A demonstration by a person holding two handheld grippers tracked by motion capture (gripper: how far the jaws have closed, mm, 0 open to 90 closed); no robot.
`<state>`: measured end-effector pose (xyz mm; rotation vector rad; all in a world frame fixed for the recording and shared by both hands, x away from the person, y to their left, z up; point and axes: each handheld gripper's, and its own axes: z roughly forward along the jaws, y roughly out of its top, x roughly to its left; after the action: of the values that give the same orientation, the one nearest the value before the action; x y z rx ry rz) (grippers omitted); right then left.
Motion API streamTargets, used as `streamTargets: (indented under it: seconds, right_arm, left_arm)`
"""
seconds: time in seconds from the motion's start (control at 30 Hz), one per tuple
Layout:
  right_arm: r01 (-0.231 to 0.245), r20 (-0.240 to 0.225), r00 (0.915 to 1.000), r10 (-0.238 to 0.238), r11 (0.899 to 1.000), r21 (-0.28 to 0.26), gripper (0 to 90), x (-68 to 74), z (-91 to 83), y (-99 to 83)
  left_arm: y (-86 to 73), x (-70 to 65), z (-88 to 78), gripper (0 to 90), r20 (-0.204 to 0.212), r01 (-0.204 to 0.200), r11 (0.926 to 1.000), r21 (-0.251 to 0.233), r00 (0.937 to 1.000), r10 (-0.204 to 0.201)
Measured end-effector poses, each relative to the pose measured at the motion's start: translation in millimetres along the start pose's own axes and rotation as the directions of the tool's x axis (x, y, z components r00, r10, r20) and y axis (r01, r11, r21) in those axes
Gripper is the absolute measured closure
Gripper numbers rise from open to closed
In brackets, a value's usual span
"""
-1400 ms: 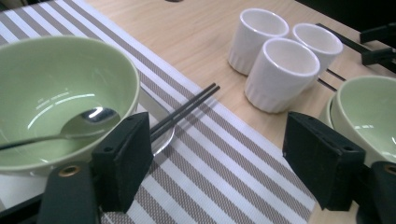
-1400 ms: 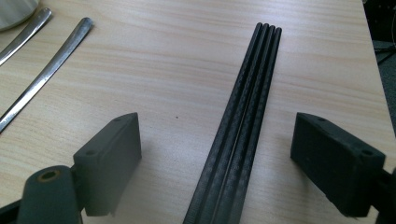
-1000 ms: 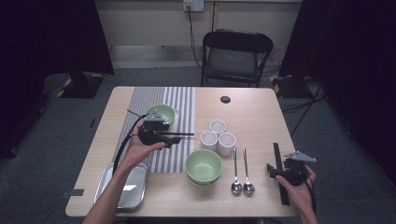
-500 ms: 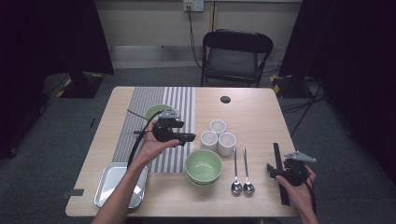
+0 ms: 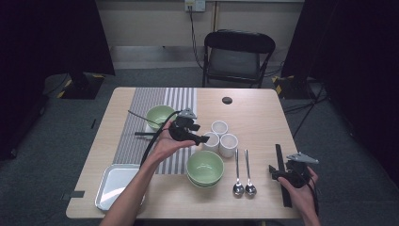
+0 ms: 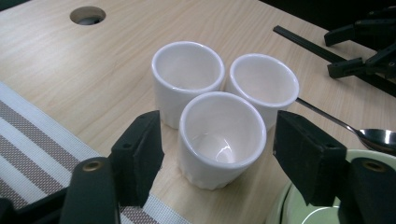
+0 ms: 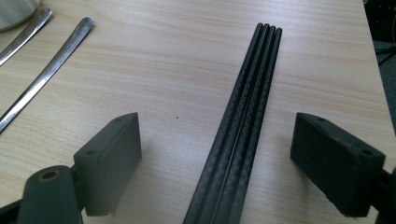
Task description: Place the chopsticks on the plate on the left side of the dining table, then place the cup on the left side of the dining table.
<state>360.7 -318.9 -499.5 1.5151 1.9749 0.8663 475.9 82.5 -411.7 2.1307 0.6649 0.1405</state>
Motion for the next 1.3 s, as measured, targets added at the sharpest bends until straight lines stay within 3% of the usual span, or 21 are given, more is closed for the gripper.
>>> streamTargets:
  seconds: [0.3,0.5,0.57,0.73,0.87,1.1,1.17,1.2,1.3]
  right_arm:
    - [0.002,0.001,1.0,-0.002,1.0,-0.001,15.4,-0.1,0.4,0.2]
    - [0.001,0.0,1.0,-0.001,1.0,0.0,15.5,0.0,0.3,0.2]
    - [0.001,0.002,1.0,-0.001,1.0,0.0,15.5,0.0,0.3,0.2]
    - [0.002,0.001,1.0,-0.002,1.0,0.0,15.5,-0.1,0.3,0.2]
    - [0.001,0.0,1.0,-0.001,1.0,-0.001,15.5,0.0,0.3,0.2]
    - [0.001,-0.001,1.0,-0.001,1.0,0.0,15.5,0.0,0.3,0.2]
    - [0.0,0.0,1.0,0.0,1.0,0.0,15.5,0.0,0.2,0.2]
    - [0.001,0.002,1.0,-0.001,1.0,0.0,15.5,0.0,0.3,0.2]
    - [0.002,0.001,1.0,-0.002,1.0,-0.001,15.4,-0.1,0.4,0.2]
  left_arm:
    - [-0.8,0.0,10.0,32.6,-0.007,-0.018,0.9994,0.029,0.9998,0.018]
    - [-2.9,5.5,16.4,33.2,-0.015,-0.006,0.9988,0.048,0.9999,0.007]
    - [-3.7,8.7,18.2,33.2,0.012,0.012,0.9989,0.046,0.9998,-0.013]
    - [-5.9,9.7,27.1,33.3,-0.017,-0.005,0.9964,0.084,0.9998,0.007]
    - [-7.3,13.1,30.2,35.2,-0.009,0.025,0.9973,0.069,0.9997,-0.024]
    - [-8.3,13.9,33.0,47.6,-0.016,0.047,0.9966,0.068,0.9988,-0.046]
    - [-8.9,14.8,34.6,52.7,0.011,0.054,0.9964,0.065,0.9984,-0.055]
    - [-9.4,14.3,36.4,53.7,-0.001,0.051,0.9964,0.067,0.9987,-0.051]
    - [-10.0,13.6,39.7,58.1,0.013,0.04,0.9953,0.088,0.9991,-0.041]
